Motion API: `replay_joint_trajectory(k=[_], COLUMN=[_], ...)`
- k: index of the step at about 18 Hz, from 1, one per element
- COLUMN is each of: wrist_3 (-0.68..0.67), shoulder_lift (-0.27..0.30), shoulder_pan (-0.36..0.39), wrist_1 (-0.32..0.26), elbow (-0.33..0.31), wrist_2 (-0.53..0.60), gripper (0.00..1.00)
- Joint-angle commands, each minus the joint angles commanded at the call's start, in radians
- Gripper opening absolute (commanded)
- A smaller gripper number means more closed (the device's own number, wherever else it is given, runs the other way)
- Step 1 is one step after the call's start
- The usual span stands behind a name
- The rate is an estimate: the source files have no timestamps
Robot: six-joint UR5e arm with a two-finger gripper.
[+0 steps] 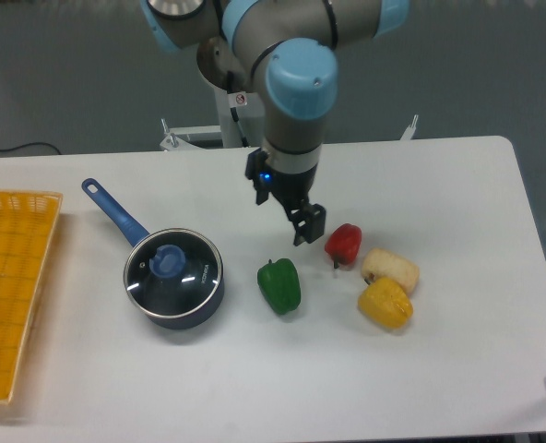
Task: Open the lid
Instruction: 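Move the gripper toward the glass lid on the saucepan, then lower the gripper onto the lid's blue knob and close on it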
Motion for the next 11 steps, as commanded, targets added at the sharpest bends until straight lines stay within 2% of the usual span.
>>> replay_joint_trajectory(k=[2,4,8,11], wrist_3=[-0.026,-0.145,-0.181,-0.262], shoulder_lift=[-0.006,-0.005,-0.041,-0.048], shoulder_pan=[-0.043,-0.075,-0.163,-0.177], wrist_1=[0.011,0.02,0.016,0.012], elbow=[-0.015,-0.015,0.004,0.003], wrist_2=[0.005,0.003,0.081,0.083], gripper=[1.0,1.0,1.0,1.0])
